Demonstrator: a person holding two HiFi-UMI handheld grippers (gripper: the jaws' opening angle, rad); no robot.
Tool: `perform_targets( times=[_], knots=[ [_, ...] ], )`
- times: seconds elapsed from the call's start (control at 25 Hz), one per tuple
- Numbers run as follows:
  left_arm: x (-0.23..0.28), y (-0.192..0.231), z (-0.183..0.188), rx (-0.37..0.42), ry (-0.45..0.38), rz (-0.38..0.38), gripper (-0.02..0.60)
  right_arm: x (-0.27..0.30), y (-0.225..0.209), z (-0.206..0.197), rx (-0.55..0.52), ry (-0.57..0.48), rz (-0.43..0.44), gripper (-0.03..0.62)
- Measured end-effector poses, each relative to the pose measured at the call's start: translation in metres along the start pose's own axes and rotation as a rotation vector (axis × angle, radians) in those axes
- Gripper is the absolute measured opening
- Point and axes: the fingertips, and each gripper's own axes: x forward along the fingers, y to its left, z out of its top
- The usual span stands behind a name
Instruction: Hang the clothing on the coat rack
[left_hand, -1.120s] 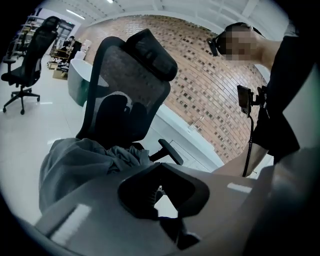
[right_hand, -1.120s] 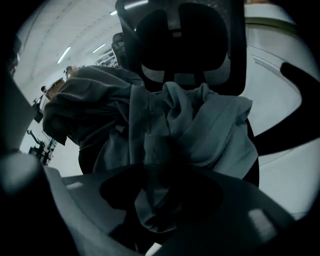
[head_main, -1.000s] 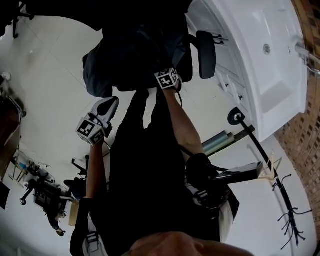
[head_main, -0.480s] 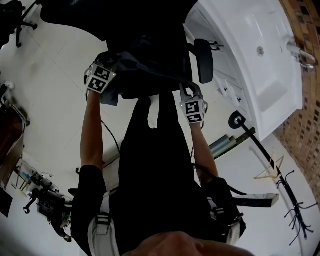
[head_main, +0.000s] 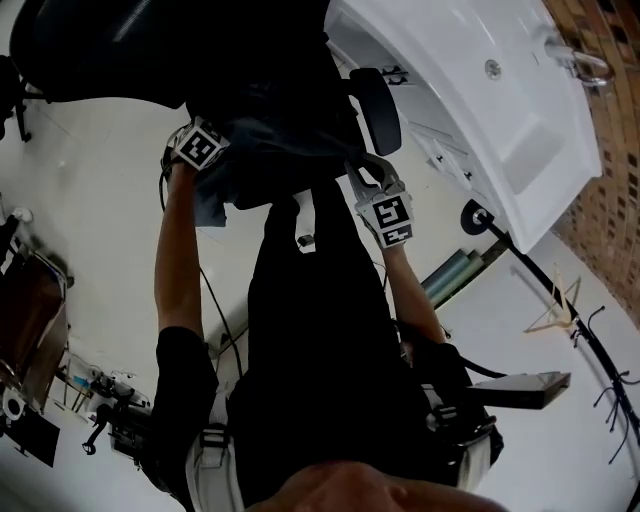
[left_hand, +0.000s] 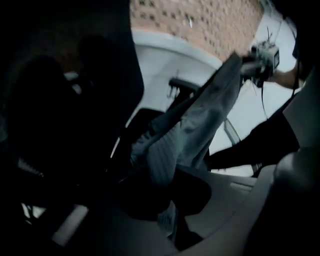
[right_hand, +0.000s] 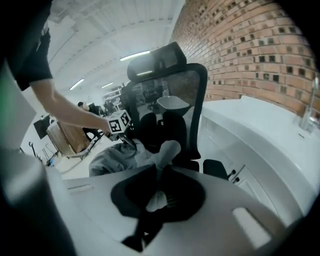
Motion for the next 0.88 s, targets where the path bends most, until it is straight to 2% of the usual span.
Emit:
perform_targets(
  times=[0.12, 0.16, 0.24, 0.28, 0.36, 0.44, 0.56, 0.64, 0.68, 0.76, 0.88],
  knots=[
    [-0.120, -0.019, 0.050, -0.217, -0.529, 0.124, 0.031, -0.024, -0.019, 0.007, 0.134, -0.045, -0.006, 0.020],
    [-0.169, -0.032, 0.054, -0.258, -0.688, 0.173, 0.031, -0.033, -0.023, 0.012, 0.168, -0.070, -0.007, 0.020],
    [-0.256, -0.067, 0.056, -0.263, -0.929, 0.251, 0.031, -0.055, -0.026, 0.034, 0.213, -0.148, -0.008, 0.020],
    [-0.290, -0.086, 0.058, -0.236, -1.007, 0.275, 0.030, -0.067, -0.023, 0.049, 0.221, -0.198, -0.008, 0.020],
    [-0.344, -0.121, 0.065, -0.165, -1.110, 0.294, 0.029, -0.096, -0.011, 0.084, 0.217, -0.302, -0.018, 0.020],
    [-0.393, -0.146, 0.071, -0.085, -1.228, 0.271, 0.028, -0.131, 0.005, 0.119, 0.203, -0.406, -0.036, 0.020],
    [-0.472, -0.187, 0.088, 0.102, -1.451, 0.168, 0.028, -0.199, 0.036, 0.157, 0.182, -0.564, -0.073, 0.019],
    [-0.514, -0.212, 0.095, 0.217, -1.561, 0.098, 0.028, -0.249, 0.061, 0.172, 0.169, -0.670, -0.109, 0.018],
    [-0.528, -0.219, 0.097, 0.245, -1.604, 0.054, 0.028, -0.274, 0.074, 0.176, 0.157, -0.713, -0.138, 0.019],
    [-0.543, -0.224, 0.105, 0.253, -1.670, -0.060, 0.028, -0.320, 0.096, 0.182, 0.114, -0.773, -0.223, 0.018],
    [-0.551, -0.232, 0.136, 0.238, -1.708, -0.217, 0.028, -0.377, 0.120, 0.182, 0.057, -0.817, -0.364, 0.018]
  ],
)
